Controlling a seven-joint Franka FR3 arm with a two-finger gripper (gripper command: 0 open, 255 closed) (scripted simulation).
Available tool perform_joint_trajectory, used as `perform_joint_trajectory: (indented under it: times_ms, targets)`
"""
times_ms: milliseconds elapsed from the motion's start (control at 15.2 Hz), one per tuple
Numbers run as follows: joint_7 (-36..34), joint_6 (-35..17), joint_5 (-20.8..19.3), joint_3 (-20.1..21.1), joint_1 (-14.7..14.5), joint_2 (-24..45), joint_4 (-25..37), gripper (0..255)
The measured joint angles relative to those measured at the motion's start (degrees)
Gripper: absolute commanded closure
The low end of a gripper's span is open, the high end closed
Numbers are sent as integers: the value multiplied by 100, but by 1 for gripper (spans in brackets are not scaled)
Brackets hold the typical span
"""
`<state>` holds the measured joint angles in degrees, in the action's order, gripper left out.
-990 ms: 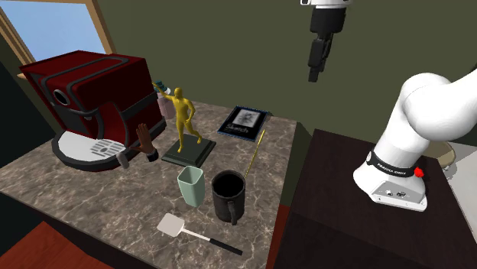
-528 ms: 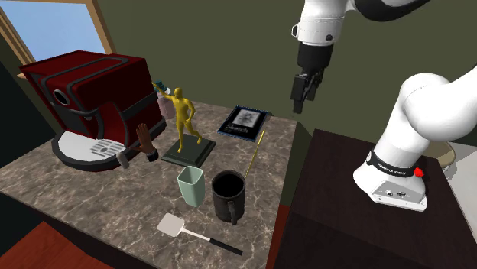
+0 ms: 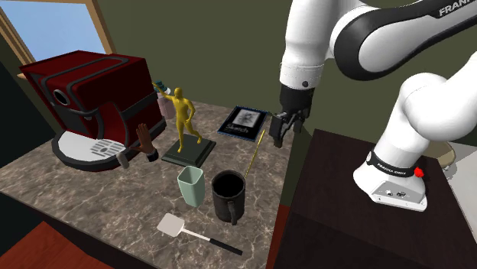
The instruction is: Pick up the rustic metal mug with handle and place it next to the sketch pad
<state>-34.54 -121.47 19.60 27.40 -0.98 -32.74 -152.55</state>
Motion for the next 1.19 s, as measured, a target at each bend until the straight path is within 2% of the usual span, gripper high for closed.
perform_joint_trajectory:
  times_ms: [330, 462, 594, 792, 924, 1056, 1188]
  targets:
    - [-1067, -1059, -33, 834, 234, 1059, 160, 0]
    - [-1604, -1408, -249, 1180, 414, 1549, 350, 0]
    - [-2243, -1844, -639, 1541, 645, 2140, 500, 0]
    - [-3523, -2347, -1740, 1936, 954, 3169, 866, 0]
    - [-4433, -2521, -2583, 1907, 910, 3780, 1117, 0]
    - [-5424, -2660, -3560, 1595, 587, 4530, 1498, 0]
    - [-6120, -2705, -4179, 1201, 188, 5073, 1877, 0]
